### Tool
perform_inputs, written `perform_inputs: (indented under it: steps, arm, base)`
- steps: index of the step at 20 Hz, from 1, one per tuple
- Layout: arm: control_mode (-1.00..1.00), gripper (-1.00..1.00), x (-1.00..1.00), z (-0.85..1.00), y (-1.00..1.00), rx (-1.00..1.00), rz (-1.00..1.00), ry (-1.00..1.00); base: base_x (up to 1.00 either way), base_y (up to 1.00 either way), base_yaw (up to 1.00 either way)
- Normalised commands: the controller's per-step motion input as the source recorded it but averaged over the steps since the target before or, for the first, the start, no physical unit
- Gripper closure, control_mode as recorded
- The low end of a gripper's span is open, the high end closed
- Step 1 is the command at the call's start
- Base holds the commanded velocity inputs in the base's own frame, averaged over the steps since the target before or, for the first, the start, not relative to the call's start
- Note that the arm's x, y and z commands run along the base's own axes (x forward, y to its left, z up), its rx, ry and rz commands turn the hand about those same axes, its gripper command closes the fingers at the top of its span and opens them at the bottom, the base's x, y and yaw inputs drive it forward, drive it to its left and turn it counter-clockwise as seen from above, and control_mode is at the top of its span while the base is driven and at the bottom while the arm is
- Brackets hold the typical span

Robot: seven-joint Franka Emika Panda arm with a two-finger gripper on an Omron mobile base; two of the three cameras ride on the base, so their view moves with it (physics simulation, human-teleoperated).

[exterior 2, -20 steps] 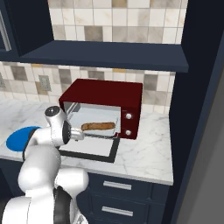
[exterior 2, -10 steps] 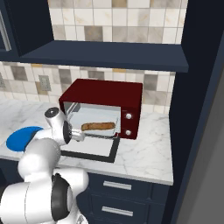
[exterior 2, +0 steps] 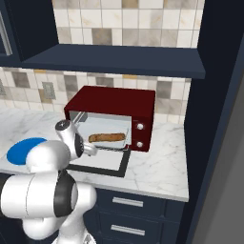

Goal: Pull the toaster oven rack outwards. Pick up the baguette from the plate and place it on the toaster oven rack. Close the toaster oven door fully and set the temperature to the lowest setting.

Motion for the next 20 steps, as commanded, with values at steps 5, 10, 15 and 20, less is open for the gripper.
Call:
perform_inputs:
  steps: [5, 10, 15, 20]
  arm:
    - [-1.0, -1.0, 0.27, -0.23, -0.14, 0.01, 0.0, -0.01]
    - [-1.0, -1.0, 0.31, -0.22, -0.15, 0.02, 0.0, -0.02]
    - [-1.0, -1.0, 0.33, -0.14, -0.14, 0.03, 0.0, -0.04]
    - [-1.0, -1.0, 0.4, -0.01, -0.13, 0.06, 0.0, -0.09]
  base:
    - [0.0, 0.0, 0.0]
    - [0.0, 0.0, 0.0]
    - [0.0, 0.0, 0.0]
    - [0.0, 0.0, 0.0]
